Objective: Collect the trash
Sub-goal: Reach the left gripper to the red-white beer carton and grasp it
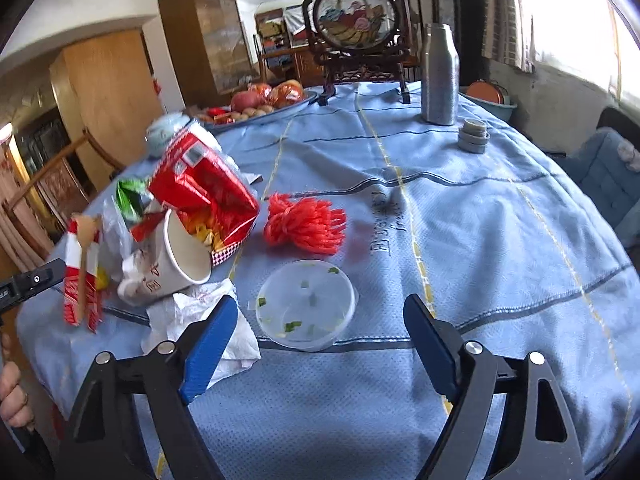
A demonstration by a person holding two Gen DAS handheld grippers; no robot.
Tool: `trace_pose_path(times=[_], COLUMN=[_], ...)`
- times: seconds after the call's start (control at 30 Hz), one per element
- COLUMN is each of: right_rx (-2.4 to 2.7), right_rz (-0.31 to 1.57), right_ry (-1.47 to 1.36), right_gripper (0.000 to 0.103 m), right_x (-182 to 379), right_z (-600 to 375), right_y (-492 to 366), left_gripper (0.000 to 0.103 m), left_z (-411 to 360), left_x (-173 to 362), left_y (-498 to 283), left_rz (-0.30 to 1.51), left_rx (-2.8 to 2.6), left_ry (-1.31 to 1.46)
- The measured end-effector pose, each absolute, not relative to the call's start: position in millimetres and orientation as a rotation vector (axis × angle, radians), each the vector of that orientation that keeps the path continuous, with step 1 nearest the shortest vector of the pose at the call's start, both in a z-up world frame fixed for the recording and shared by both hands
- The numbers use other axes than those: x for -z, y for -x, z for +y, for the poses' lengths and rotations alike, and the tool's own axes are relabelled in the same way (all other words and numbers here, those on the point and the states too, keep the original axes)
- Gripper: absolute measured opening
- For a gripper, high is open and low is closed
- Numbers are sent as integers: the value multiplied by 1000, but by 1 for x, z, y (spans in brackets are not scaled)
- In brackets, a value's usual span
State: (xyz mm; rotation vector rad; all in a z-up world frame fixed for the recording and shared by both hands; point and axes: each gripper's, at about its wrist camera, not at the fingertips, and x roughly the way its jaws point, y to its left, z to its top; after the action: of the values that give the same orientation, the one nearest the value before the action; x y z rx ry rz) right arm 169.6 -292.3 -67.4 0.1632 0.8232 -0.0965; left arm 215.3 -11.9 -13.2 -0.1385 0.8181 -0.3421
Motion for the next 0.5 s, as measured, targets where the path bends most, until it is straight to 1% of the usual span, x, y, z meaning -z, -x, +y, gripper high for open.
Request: trace_pose_path(times=[0.03, 0.1, 0.13, 0.17, 0.2, 0.27, 0.3, 0.33, 0.5], right_rx=[104, 110, 104, 97, 89, 73, 68, 62, 85], right_rz=[832, 859, 879, 894, 910, 927, 926, 922, 864], right_ry=[-141, -117, -119, -126, -141, -174, -179, -178, -188], right_gripper=[84, 84, 84, 84, 84, 83, 80, 62, 63], right_x=[68, 70, 72, 74, 76, 78, 78, 78, 75], right_z=[-290, -287, -288, -289, -291, -296, -297, -297, -300], right_y=[-173, -180, -186, -189, -193, -198, -199, -200, -192], left_gripper=[43, 55, 58, 64, 67, 68, 68, 68, 68], left_z=[-14, -20, -22, -25, -28, -34, -36, -37, -48], left_x=[17, 23, 25, 28, 31, 37, 41, 45, 52], left_y=[-214, -212, -210, -209, -209, -212, -216, -218, -228], left_rz=[826, 835, 838, 840, 840, 846, 859, 870, 884], left_rx=[343, 343, 342, 336, 327, 314, 312, 309, 261], left_ry=[132, 110, 99, 85, 69, 40, 32, 32, -27])
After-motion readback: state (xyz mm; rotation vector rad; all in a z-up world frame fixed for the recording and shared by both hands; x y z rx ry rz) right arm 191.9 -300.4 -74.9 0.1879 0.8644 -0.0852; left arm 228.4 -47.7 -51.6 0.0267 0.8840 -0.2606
